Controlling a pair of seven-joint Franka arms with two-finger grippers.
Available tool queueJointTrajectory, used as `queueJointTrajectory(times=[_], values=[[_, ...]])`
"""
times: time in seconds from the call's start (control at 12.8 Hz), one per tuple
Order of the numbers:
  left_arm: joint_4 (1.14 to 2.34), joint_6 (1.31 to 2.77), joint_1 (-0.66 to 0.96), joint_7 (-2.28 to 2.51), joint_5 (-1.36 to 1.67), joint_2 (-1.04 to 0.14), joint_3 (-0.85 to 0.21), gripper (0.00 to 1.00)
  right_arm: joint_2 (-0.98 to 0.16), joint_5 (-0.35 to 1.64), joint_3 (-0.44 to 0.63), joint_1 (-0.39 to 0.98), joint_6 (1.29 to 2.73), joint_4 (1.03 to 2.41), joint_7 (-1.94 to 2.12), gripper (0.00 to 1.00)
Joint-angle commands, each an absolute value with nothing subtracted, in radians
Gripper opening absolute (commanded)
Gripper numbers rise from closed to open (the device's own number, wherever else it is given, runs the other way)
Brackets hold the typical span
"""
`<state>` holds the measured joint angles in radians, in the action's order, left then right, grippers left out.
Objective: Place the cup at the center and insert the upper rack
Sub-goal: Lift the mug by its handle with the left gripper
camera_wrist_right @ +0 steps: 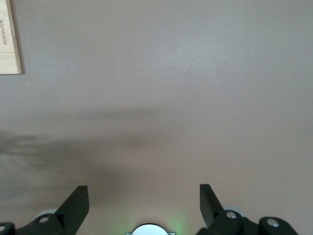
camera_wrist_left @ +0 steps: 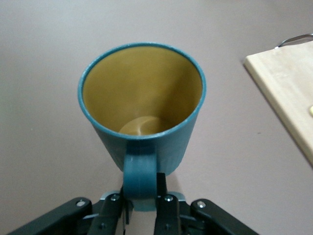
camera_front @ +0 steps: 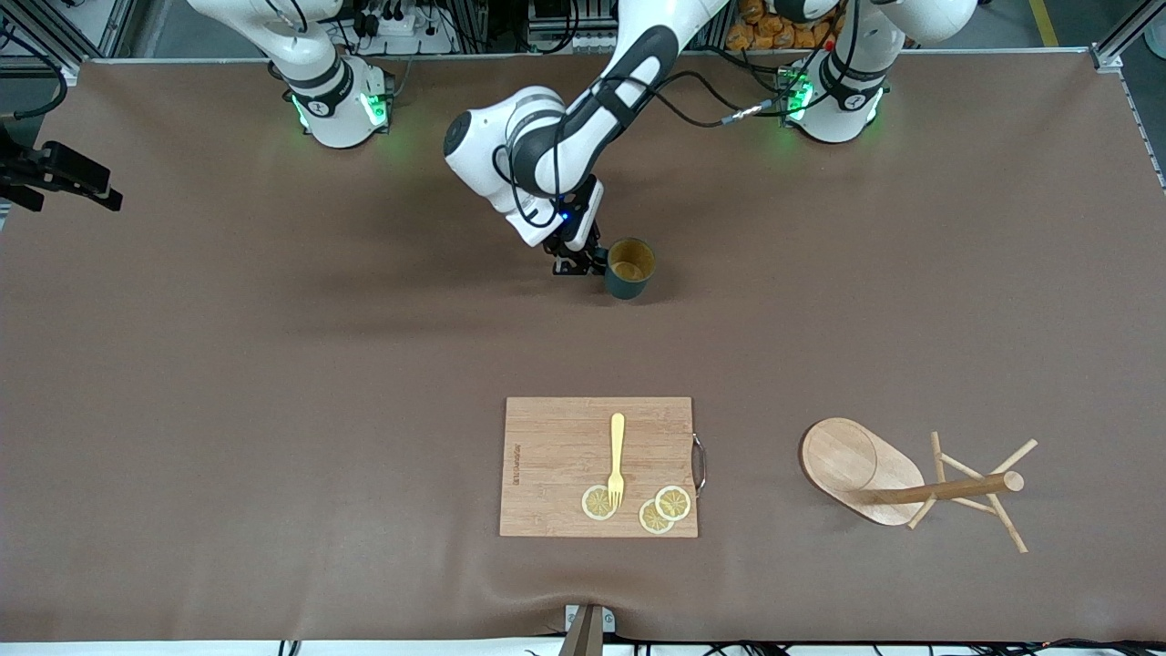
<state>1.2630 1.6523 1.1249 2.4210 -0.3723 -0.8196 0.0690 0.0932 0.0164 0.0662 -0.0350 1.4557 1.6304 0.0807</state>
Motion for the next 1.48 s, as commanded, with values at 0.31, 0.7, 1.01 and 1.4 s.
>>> queueJointTrajectory(times=[0.31,0.7,1.01,1.4], values=[[1.296,1.618,1.069,2.307,-0.292,-0.672,0.066,0.00,0.084,0.018,0.064,-0.043,1.439,1.598,0.089,1.00],[1.299,1.629,1.026,2.260,-0.259,-0.621,0.061,0.00,0.084,0.018,0.066,-0.046,1.439,1.579,0.091,1.00],[1.301,1.664,0.948,2.165,-0.169,-0.539,0.061,0.00,0.084,0.018,0.067,-0.055,1.439,1.578,0.091,1.00],[1.535,1.869,0.917,2.102,-0.150,-0.370,0.061,0.00,0.071,0.020,0.067,-0.048,1.439,1.582,0.094,1.00]])
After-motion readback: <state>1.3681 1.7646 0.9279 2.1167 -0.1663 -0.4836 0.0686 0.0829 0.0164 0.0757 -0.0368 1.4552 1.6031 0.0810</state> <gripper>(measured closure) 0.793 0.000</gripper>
